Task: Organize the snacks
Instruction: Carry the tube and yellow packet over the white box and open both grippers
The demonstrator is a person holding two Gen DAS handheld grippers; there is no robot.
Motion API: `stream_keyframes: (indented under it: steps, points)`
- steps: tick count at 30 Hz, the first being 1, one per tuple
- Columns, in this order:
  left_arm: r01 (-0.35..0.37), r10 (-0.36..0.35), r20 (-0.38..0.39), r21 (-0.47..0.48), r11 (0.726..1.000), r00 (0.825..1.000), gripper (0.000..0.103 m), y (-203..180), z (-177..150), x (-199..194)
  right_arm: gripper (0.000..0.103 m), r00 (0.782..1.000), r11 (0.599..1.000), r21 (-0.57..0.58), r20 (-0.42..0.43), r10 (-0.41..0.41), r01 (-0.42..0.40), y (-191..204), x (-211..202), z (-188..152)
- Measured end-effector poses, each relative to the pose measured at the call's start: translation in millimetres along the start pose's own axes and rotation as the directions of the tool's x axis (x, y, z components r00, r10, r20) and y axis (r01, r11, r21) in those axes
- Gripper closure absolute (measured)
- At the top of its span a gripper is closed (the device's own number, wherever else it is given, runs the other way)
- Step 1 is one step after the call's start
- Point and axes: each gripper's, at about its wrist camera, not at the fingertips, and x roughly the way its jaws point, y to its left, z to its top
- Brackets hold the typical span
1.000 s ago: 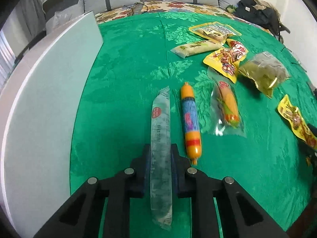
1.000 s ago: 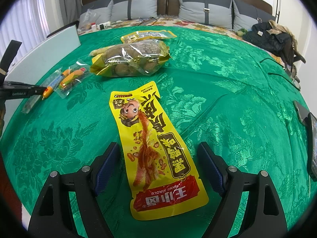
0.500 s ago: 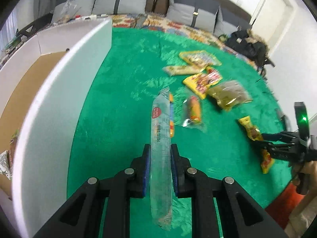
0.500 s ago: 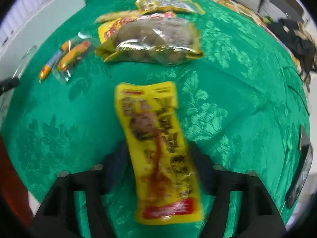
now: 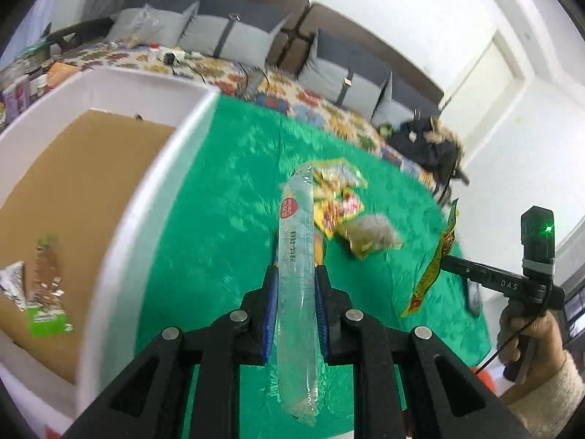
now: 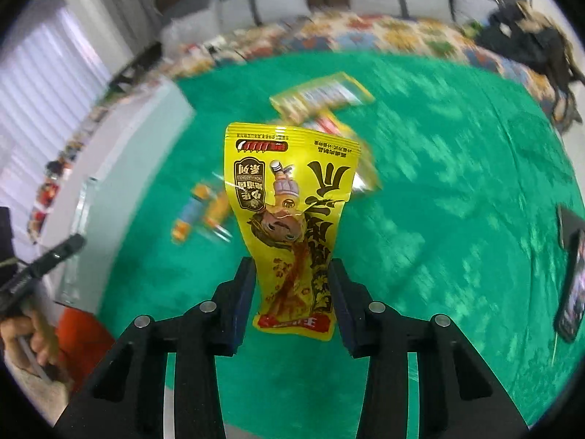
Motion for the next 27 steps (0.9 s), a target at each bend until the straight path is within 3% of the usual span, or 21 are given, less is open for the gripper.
stream_keyframes:
  steps: [3,7,12,17,23,25,27]
  points:
    - [-0.001,0.003,0.049,-0.029,1.0,0.999,0.085,15.6,12.9,-26.0,0.06,0.996,0.997,-0.052,0.058,0.063,-0.06,41.3,-11.0,18.2]
    - [-0.043,0.051,0.115,-0.067,0.997,0.992,0.085,50.0,29.2,-63.7,0.06,0.976,0.976,-0.126,0.11,0.189,-0.175,108.0,-19.3,41.3]
    - [-0.134,0.15,0.143,-0.117,0.984,0.978,0.085,104.6,36.8,-91.2,0.06,0.916,0.915,-0.168,0.107,0.386,-0.366,187.6,-17.5,62.0]
    - [-0.237,0.257,0.116,-0.164,0.958,0.959,0.085,160.7,32.6,-104.3,0.059,0.856,0.842,-0.187,0.013,0.517,-0.506,276.1,13.6,67.0]
    - [-0.336,0.349,0.046,-0.172,0.926,0.936,0.085,199.7,16.0,-95.3,0.057,0.866,0.847,-0.179,-0.131,0.483,-0.5,331.4,81.9,47.8]
    - [-0.392,0.398,0.014,-0.155,0.907,0.917,0.084,207.4,10.1,-88.1,0.047,0.884,0.865,-0.192,-0.173,0.435,-0.463,341.7,110.0,40.3]
    - [-0.457,0.461,-0.002,-0.137,0.879,0.887,0.067,210.6,6.8,-83.1,0.043,0.894,0.878,-0.206,-0.22,0.39,-0.433,345.5,133.5,38.7]
